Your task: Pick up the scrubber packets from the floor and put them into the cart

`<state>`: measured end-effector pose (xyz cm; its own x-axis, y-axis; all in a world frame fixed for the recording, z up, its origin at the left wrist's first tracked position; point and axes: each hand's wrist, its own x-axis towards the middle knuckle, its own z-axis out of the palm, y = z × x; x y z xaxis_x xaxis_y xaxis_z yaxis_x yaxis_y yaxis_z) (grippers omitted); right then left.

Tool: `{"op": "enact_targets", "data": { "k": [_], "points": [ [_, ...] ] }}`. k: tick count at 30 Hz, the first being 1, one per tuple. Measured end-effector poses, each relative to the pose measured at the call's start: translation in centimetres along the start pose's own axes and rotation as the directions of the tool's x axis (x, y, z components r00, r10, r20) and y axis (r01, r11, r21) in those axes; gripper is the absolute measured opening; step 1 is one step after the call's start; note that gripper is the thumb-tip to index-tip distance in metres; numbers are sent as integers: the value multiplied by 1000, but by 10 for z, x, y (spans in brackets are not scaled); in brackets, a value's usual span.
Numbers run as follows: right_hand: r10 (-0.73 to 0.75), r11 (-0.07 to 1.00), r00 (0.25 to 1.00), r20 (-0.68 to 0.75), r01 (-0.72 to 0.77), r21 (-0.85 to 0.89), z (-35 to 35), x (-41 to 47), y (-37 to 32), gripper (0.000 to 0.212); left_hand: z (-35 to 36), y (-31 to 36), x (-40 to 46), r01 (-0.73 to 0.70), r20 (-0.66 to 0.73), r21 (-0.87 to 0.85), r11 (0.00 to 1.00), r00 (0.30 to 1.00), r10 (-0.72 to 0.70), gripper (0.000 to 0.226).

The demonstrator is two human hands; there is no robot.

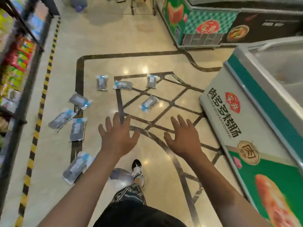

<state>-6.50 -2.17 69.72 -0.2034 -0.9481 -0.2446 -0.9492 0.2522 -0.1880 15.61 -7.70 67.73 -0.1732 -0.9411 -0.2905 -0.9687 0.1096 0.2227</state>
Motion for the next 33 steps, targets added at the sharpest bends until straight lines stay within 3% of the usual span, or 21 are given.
{"op": "enact_targets", "data": {
  "k": [12, 22, 29, 33],
  "points": [
    [19, 1000, 999, -33, -20, -11, -76, 266, 28, 76, -89, 66, 281, -66, -4, 41, 997, 998, 67, 70],
    [33, 998, 999, 43, -35, 55, -78, 533, 105, 69, -76, 126, 541, 32, 91, 110, 993, 995, -42, 74],
    [-74, 997, 985, 158, 74, 6, -84, 717, 121, 68, -69, 155, 701, 123, 136, 138, 983, 981, -141, 74],
    [-133, 989, 944, 301, 147, -26, -56, 809, 110, 67, -39, 143, 776, 207, 186, 126, 970, 956, -228, 73]
  ]
}}
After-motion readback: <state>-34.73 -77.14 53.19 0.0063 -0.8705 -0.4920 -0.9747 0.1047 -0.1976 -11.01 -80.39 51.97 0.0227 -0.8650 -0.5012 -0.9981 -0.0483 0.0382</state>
